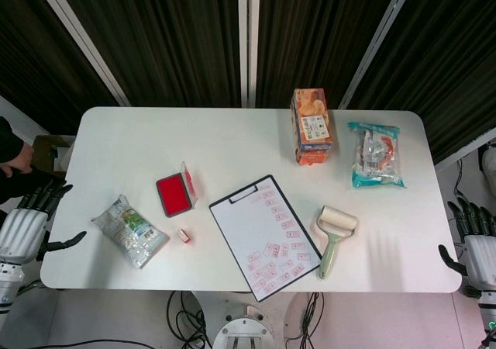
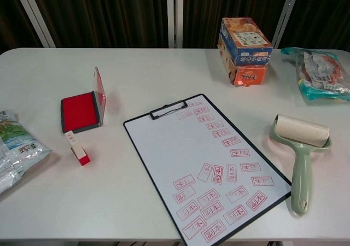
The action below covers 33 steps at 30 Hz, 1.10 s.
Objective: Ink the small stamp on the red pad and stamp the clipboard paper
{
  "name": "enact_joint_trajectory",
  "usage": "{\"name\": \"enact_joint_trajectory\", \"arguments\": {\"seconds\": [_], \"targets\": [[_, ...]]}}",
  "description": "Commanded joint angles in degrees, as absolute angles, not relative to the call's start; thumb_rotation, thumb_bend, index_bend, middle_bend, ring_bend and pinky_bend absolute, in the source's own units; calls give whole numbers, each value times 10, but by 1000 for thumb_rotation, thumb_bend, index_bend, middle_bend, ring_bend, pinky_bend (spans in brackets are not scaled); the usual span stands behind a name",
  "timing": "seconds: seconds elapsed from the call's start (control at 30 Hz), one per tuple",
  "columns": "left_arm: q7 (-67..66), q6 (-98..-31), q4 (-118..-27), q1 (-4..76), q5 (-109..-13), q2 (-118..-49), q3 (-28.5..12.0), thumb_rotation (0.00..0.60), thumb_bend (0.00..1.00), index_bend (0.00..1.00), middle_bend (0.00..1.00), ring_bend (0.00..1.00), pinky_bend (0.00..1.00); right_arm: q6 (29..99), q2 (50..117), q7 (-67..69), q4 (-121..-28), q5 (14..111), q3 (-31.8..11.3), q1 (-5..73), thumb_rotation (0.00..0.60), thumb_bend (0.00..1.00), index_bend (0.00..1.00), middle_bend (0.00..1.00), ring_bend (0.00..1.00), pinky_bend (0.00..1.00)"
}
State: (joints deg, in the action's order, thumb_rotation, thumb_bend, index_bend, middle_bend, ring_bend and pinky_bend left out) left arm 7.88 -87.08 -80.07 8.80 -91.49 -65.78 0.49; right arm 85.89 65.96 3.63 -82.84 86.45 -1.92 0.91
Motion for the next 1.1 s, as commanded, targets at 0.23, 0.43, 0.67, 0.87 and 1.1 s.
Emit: {"name": "enact_joint_trajectory", "arguments": {"seconds": [0.23, 0.43, 0.67, 0.87, 1.1], "targets": [[83, -874, -800, 86, -927, -656, 10, 327, 131, 120, 104, 60, 189, 858, 660, 27, -835, 868, -17, 10, 600, 224, 0, 0, 0, 0], [86, -897, -797, 88, -967, -667, 15, 487, 142, 120, 106, 60, 191, 857, 656, 23, -840, 870, -18, 12, 600, 224, 0, 0, 0, 0], [71, -910, -765, 116, -1060, -710, 37, 600, 156, 217, 243, 517, 750, 844, 656, 23, -832, 870, -14, 16, 600, 224, 0, 0, 0, 0], [35, -848, -753, 184, -1120, -750, 39, 600, 156, 297, 351, 862, 976, 842, 654, 23, -836, 869, -11, 15, 600, 225, 0, 0, 0, 0], [-26, -741, -754, 249, -1122, -769, 36, 600, 156, 270, 301, 886, 990, 840, 649, 17, -841, 863, -11, 12, 600, 225, 0, 0, 0, 0]]}}
